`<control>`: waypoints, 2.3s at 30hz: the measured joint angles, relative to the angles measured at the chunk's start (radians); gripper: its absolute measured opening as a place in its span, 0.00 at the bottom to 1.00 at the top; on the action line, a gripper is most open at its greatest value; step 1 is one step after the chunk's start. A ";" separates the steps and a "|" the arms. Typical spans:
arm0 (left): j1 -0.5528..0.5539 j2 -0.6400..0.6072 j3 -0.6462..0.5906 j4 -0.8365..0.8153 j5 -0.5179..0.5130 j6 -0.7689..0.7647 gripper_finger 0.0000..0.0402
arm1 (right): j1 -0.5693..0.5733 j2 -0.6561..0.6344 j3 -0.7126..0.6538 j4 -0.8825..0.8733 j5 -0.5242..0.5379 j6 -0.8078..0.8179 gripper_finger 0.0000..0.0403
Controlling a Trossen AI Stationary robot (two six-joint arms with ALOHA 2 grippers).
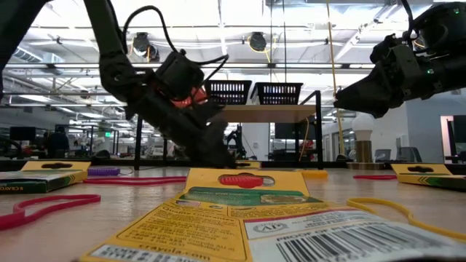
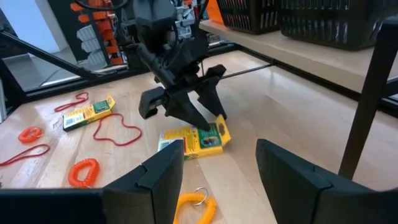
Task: Pick & Place Office Desk Supplies
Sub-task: Put the crayon box into the orange basket on the shelf
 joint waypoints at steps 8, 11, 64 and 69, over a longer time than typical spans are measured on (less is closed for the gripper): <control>0.000 -0.002 0.039 -0.020 0.076 0.045 0.49 | 0.000 0.001 0.000 0.000 0.000 0.000 0.48; -0.003 -0.002 0.039 -0.021 0.082 0.057 0.45 | 0.000 0.001 0.000 0.000 0.000 0.000 0.48; 0.145 -0.779 0.315 -0.619 -0.215 0.779 0.00 | -0.077 0.001 0.000 0.472 0.006 -0.379 0.48; 0.212 -0.778 0.331 -0.656 -0.217 0.821 0.00 | -0.106 0.001 0.000 0.455 0.005 -0.374 0.48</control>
